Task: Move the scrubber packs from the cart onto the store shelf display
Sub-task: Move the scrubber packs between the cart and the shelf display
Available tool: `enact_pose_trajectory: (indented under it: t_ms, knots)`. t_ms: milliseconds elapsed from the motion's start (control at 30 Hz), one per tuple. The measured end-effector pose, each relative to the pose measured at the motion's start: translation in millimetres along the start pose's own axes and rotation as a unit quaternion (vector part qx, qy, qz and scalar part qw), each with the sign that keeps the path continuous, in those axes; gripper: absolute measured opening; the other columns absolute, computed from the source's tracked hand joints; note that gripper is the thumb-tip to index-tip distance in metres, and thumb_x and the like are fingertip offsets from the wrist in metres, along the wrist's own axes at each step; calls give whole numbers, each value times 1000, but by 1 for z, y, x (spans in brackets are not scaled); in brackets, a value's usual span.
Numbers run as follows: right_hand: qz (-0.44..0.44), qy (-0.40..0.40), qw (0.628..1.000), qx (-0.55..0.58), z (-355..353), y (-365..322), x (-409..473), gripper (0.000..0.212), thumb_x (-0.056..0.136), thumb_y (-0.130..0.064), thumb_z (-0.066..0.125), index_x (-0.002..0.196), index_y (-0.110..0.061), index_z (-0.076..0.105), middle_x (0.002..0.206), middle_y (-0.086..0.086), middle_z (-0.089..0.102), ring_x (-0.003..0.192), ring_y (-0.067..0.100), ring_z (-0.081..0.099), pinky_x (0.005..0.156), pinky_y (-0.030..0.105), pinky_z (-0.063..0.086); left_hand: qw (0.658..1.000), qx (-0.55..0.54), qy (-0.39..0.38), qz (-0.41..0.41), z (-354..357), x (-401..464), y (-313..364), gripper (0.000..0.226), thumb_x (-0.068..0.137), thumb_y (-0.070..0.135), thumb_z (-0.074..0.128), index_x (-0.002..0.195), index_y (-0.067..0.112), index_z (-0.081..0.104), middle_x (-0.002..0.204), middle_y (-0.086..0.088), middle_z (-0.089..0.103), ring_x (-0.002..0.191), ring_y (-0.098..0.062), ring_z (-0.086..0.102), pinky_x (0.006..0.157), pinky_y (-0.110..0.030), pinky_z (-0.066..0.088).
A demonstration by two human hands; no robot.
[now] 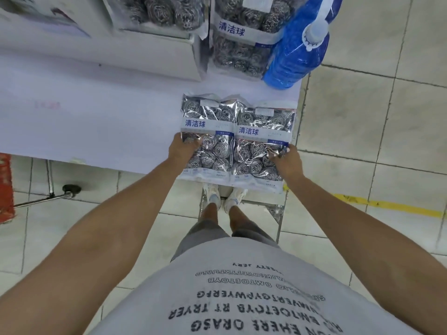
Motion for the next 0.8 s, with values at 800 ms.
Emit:
enact_pose_trajectory:
  t_ms: [800]
  knots:
    - [-634, -288, 618, -364, 139, -205, -285, 69, 102, -60, 35, 156, -17, 41, 157, 4, 45, 144, 20, 41, 120, 31, 30, 879, 129, 458, 30, -185, -295, -156, 33, 103, 33, 55, 117, 5, 66, 99, -13, 67, 89, -33, 64, 74, -40, 51]
Point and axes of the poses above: each hand's wrist, its own x-axis towards the middle knuckle, its own z-axis out of the palm, y = z × x, the point moved 2 cm from there along x, towards the middle knuckle
